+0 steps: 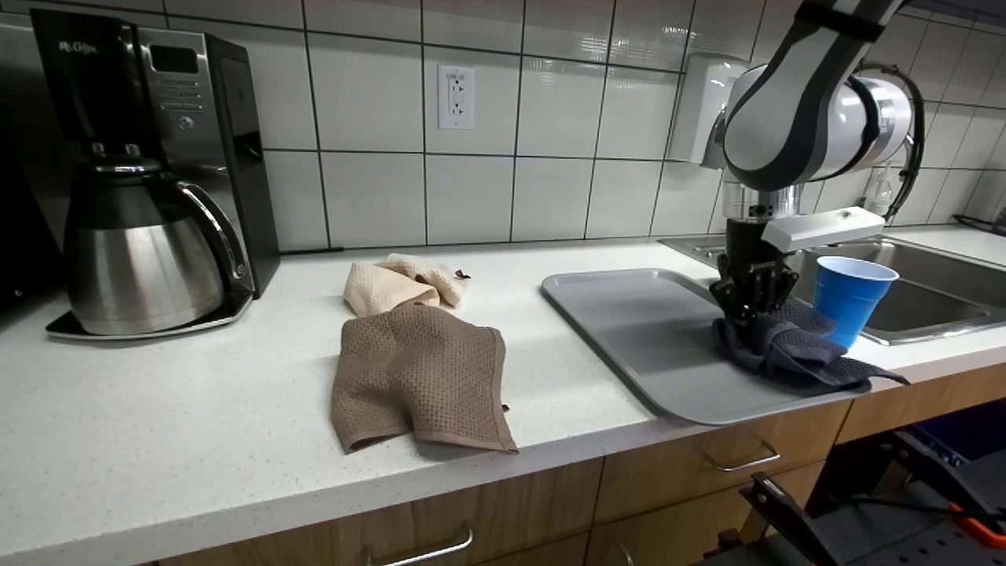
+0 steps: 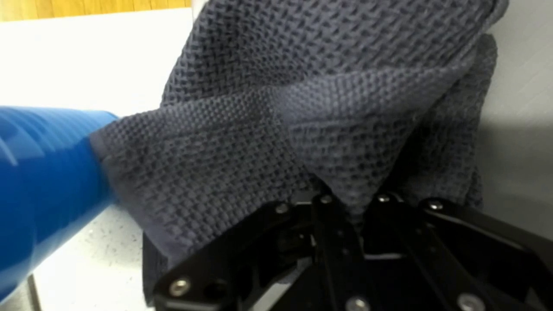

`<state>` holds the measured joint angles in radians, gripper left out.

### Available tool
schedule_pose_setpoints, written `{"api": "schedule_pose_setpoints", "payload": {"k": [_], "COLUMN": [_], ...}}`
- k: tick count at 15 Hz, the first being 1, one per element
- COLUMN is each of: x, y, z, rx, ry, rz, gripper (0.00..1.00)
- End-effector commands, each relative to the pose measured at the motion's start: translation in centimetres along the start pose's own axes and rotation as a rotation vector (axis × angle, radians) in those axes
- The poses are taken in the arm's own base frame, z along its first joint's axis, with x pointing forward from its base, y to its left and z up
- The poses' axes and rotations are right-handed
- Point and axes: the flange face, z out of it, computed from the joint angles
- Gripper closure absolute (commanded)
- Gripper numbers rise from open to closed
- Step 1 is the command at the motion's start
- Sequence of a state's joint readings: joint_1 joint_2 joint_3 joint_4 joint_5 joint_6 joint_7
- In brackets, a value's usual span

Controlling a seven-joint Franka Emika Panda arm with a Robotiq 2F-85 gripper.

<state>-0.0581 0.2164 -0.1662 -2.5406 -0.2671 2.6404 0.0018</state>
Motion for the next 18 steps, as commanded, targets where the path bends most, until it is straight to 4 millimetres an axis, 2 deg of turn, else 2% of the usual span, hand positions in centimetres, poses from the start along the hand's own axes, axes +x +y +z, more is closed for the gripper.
{"api": "schedule_pose_setpoints", "payload": {"k": [1, 4, 12, 18], "x": [0.9, 0.8, 2.5, 3.7], "y": [0.2, 0.2, 1.3, 2.0], "z": [-3.1, -3.7, -9.6, -12.1], "rx": [0.008, 0.014, 0.036, 0.040], "ry": [0.048, 0.061, 0.206, 0.271], "rz": [0.027, 0.032, 0.101, 0.127], "gripper": [0.97, 0.97, 0.97, 0.97]}}
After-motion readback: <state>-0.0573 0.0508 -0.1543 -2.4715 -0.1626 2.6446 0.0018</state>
